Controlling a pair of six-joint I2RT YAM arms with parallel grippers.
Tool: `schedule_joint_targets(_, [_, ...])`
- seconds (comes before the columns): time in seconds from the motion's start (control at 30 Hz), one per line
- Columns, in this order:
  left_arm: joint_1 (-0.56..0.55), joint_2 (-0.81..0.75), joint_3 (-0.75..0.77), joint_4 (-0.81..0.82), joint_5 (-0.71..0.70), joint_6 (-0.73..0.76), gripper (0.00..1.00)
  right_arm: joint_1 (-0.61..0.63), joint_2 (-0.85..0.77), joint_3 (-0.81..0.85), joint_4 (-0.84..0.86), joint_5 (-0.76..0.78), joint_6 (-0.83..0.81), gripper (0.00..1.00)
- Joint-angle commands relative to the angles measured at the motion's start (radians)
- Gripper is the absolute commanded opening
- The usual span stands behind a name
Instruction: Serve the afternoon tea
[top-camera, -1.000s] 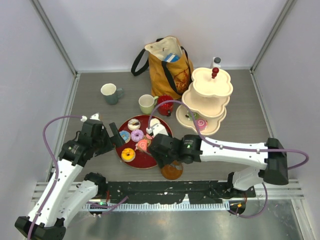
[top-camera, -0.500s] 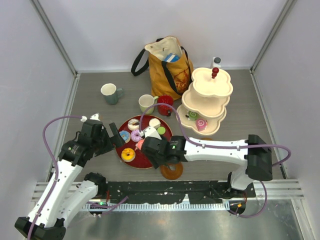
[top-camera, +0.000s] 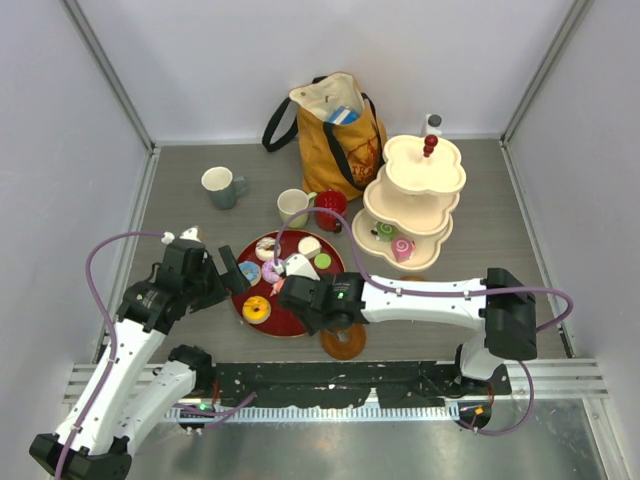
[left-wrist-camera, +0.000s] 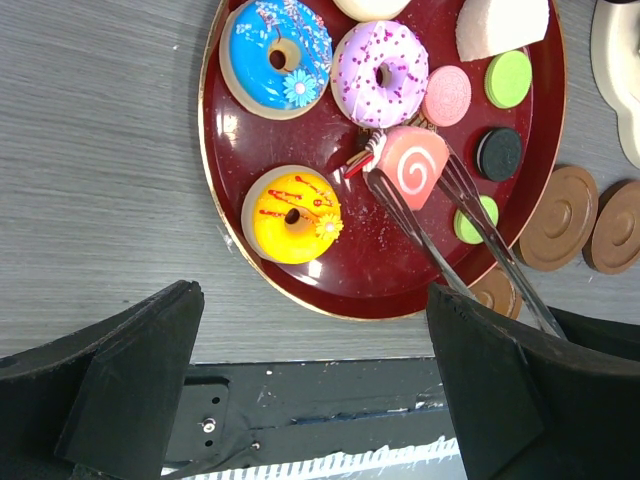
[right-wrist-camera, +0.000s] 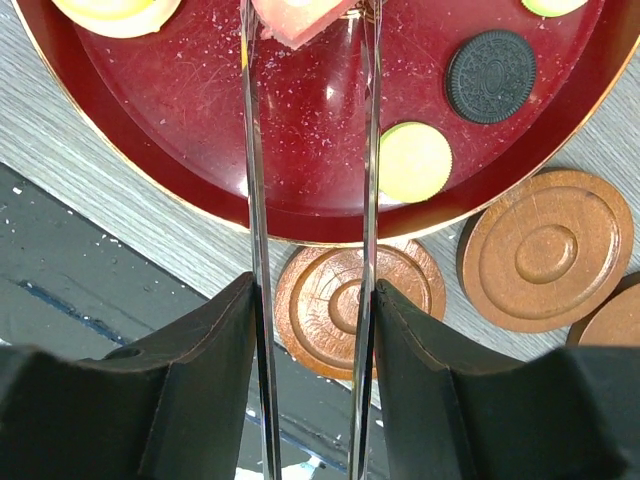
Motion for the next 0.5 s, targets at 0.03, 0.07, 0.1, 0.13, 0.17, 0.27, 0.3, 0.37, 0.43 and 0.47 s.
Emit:
schedule_joint_targets(0.03, [0.006,-0.005,-0.001,0.036,0.013,0.01,1.0,0.006,-0.123,0.005,0.006,0.07,0.03,0.4])
schedule_joint_targets(0.07, [0.006,-0.004,-0.001,0.036,0.013,0.01,1.0,0.006,-0.14,-0.008,0.004,0.078,0.033,0.4])
schedule_joint_targets(0.1, [0.006,-0.005,-0.001,0.036,0.014,0.01,1.0,0.006,-0.169,-0.015,0.003,0.089,0.036,0.4])
schedule_joint_targets(0.13, [0.006,-0.002,-0.001,0.036,0.013,0.01,1.0,0.006,-0.187,-0.031,0.001,0.104,0.042,0.39])
schedule_joint_targets(0.17, [0.006,-0.004,-0.001,0.035,0.011,0.01,1.0,0.004,-0.224,-0.038,-0.006,0.121,0.045,0.39])
schedule_joint_targets(0.27, [0.006,-0.002,0.0,0.036,0.011,0.01,1.0,-0.023,-0.296,-0.084,-0.02,0.136,0.071,0.38])
schedule_joint_targets(0.3, [0.006,-0.004,0.0,0.036,0.011,0.01,1.0,-0.031,-0.333,-0.098,-0.02,0.136,0.076,0.38])
schedule_joint_targets(0.37, [0.006,-0.004,0.0,0.035,0.01,0.01,1.0,-0.068,-0.384,-0.139,-0.029,0.132,0.093,0.38])
schedule_joint_targets(0.43, [0.006,-0.002,0.0,0.035,0.01,0.01,1.0,-0.12,-0.436,-0.185,-0.03,0.116,0.108,0.38])
schedule_joint_targets(0.47, [0.004,-0.004,0.0,0.036,0.011,0.01,1.0,-0.149,-0.471,-0.216,-0.03,0.11,0.111,0.37])
